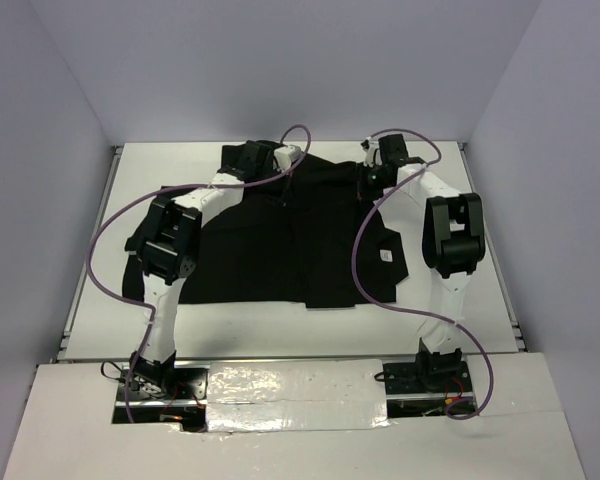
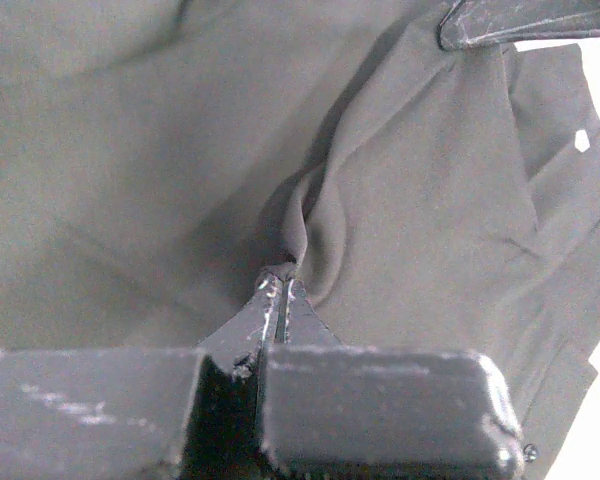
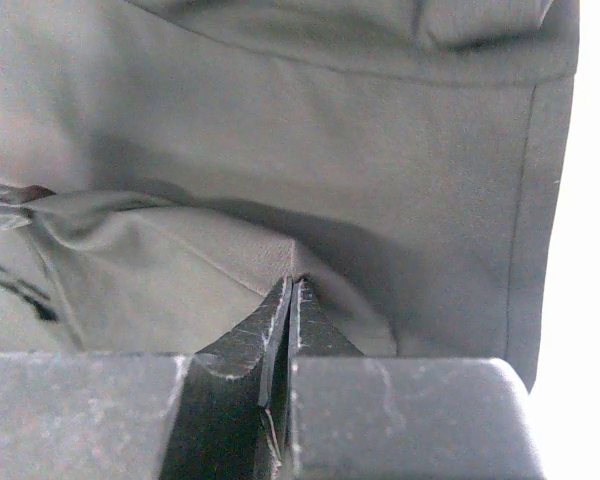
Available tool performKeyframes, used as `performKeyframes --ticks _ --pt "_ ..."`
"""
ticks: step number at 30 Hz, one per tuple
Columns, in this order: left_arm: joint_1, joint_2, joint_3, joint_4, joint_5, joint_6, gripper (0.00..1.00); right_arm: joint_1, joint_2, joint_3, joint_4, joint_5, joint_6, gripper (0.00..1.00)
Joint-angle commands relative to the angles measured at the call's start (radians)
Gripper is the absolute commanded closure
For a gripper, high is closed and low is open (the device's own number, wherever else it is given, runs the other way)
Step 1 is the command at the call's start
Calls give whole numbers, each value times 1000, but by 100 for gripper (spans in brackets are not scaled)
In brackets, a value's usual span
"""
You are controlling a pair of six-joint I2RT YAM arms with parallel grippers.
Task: Fold and stack the long sleeve shirts
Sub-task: Fold the shirt
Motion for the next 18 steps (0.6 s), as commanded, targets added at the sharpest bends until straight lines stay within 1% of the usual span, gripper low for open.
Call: performKeyframes --ticks 1,3,6,10,13,15,18 --pt "-3 -58 72 31 51 4 100 1 -112 63 23 1 -6 100" --pt "-3 -53 91 25 60 4 100 2 -96 110 4 -2 -9 100" --pt "-3 -56 68 23 62 -2 100 1 -75 118 -22 1 -14 100" --pt "-3 -76 5 40 60 0 100 1 -92 55 15 -5 -8 100" --pt "-1 -82 3 23 63 21 100 1 -102 38 9 -3 -21 100" --pt "0 -93 -1 14 78 53 100 -1 -118 28 7 -5 -34 100" --pt "5 -139 -52 46 126 99 100 -4 -180 -28 35 -15 -57 100"
